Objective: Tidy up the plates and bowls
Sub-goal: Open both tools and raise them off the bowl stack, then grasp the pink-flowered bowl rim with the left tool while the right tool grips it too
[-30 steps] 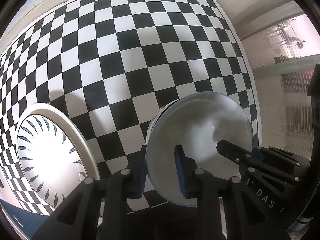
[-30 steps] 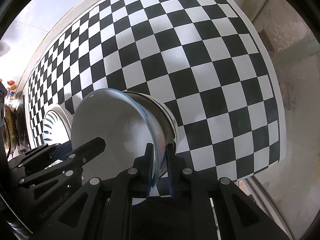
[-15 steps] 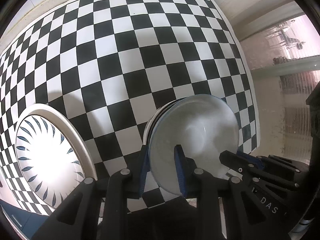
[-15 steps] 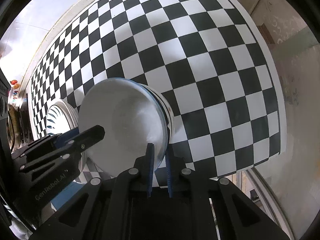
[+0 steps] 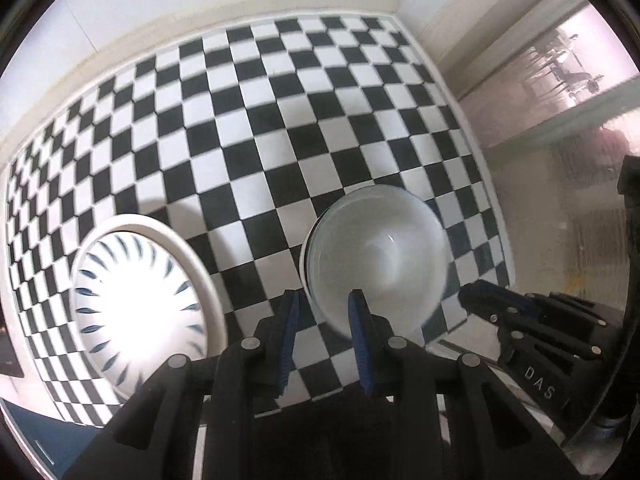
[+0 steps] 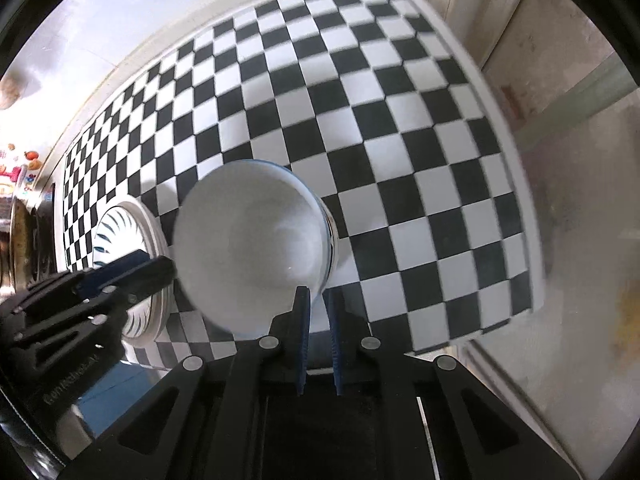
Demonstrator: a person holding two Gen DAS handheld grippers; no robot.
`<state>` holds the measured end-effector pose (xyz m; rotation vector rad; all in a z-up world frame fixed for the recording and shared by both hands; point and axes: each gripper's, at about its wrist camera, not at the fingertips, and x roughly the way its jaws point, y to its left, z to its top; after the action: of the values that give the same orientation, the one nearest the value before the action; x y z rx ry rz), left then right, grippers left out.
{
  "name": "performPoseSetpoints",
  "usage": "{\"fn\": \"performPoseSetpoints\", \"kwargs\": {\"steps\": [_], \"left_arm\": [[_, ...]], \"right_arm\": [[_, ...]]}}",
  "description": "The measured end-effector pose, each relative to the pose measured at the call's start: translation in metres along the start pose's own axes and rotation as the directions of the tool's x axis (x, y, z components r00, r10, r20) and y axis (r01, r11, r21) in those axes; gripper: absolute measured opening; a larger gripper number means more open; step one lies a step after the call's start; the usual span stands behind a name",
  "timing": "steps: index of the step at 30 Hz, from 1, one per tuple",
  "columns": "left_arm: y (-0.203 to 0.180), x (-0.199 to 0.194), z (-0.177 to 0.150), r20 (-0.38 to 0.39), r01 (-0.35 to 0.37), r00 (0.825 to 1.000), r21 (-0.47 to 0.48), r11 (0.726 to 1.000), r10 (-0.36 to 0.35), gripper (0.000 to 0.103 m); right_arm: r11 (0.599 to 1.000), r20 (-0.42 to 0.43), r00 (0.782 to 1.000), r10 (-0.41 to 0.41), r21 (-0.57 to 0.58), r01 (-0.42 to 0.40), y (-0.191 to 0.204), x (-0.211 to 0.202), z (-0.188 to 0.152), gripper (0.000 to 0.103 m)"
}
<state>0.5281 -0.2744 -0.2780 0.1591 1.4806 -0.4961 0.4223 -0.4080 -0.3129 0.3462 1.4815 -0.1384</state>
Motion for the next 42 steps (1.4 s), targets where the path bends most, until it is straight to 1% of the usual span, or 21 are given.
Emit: {"fn": "performPoseSetpoints", "kwargs": {"steps": [1, 3, 6, 8, 12, 18, 27, 30, 33, 35, 36, 38, 39, 40, 41, 42], "left_arm": [[-0.001, -0.010, -0.005, 0.020, -0.016, 1.000, 0.015, 1.000, 0.016, 0.023], [-0.002, -0.027, -0.012, 0.050, -0.027, 0.998, 0.032, 0.999, 0.025, 0.023], [-0.005, -0.053, -0.024, 0.098, -0.048, 0.994, 0.067, 0.997, 0.042, 0.024], [-0.005, -0.066, -0.030, 0.119, -0.059, 0.992, 0.071, 0.996, 0.051, 0.024], [-0.006, -0.092, -0.042, 0.166, -0.062, 0.985, 0.076, 0.995, 0.049, 0.024], [-0.013, -0.122, -0.061, 0.213, -0.052, 0.977, 0.099, 0.994, 0.030, 0.024], [-0.016, -0.150, -0.080, 0.261, -0.038, 0.965, 0.107, 0.994, 0.009, 0.024], [-0.016, -0.152, -0.082, 0.276, -0.043, 0.961, 0.104, 0.994, 0.013, 0.024], [-0.014, -0.147, -0.082, 0.285, -0.050, 0.958, 0.086, 0.995, 0.023, 0.024], [-0.011, -0.140, -0.078, 0.285, -0.056, 0.958, 0.072, 0.996, 0.033, 0.025], [-0.009, -0.136, -0.076, 0.286, -0.065, 0.957, 0.062, 0.996, 0.044, 0.028], [-0.005, -0.124, -0.070, 0.270, -0.067, 0.961, 0.046, 0.997, 0.053, 0.028], [-0.002, -0.116, -0.065, 0.260, -0.070, 0.964, 0.035, 0.997, 0.059, 0.028], [0.000, -0.111, -0.062, 0.250, -0.070, 0.966, 0.028, 0.997, 0.061, 0.028], [0.003, -0.102, -0.057, 0.232, -0.063, 0.971, 0.022, 0.998, 0.056, 0.028], [0.006, -0.093, -0.052, 0.211, -0.053, 0.976, 0.014, 0.999, 0.049, 0.028]], "right_arm": [[1.000, 0.018, 1.000, -0.009, -0.012, 0.009, 0.002, -0.009, -0.004, 0.011], [0.999, 0.064, 0.998, -0.024, -0.032, 0.026, 0.008, -0.030, -0.015, 0.011], [0.998, 0.113, 0.993, -0.020, -0.051, 0.026, 0.017, -0.056, -0.029, 0.011], [0.998, 0.136, 0.991, -0.020, -0.062, 0.029, 0.021, -0.070, -0.037, 0.011], [0.997, 0.182, 0.983, -0.003, -0.079, 0.018, 0.031, -0.101, -0.058, 0.011], [0.997, 0.217, 0.976, 0.012, -0.082, 0.006, 0.040, -0.129, -0.077, 0.011], [0.996, 0.268, 0.963, 0.012, -0.086, 0.011, 0.045, -0.163, -0.094, 0.011], [0.997, 0.282, 0.959, 0.010, -0.072, 0.011, 0.044, -0.167, -0.095, 0.011], [0.998, 0.266, 0.964, 0.017, -0.057, -0.002, 0.040, -0.163, -0.090, 0.011], [0.999, 0.257, 0.967, 0.004, -0.046, 0.008, 0.037, -0.156, -0.085, 0.015], [0.999, 0.255, 0.967, 0.004, -0.038, 0.006, 0.035, -0.153, -0.084, 0.018], [1.000, 0.236, 0.972, -0.001, -0.019, 0.005, 0.029, -0.141, -0.077, 0.037], [1.000, 0.228, 0.974, 0.001, -0.005, 0.000, 0.024, -0.132, -0.072, 0.042], [1.000, 0.223, 0.975, 0.005, 0.009, -0.007, 0.021, -0.126, -0.069, 0.054], [1.000, 0.209, 0.978, 0.009, 0.024, -0.015, 0.016, -0.116, -0.064, 0.061], [0.999, 0.198, 0.980, 0.020, 0.035, -0.028, 0.012, -0.108, -0.060, 0.065]]}}
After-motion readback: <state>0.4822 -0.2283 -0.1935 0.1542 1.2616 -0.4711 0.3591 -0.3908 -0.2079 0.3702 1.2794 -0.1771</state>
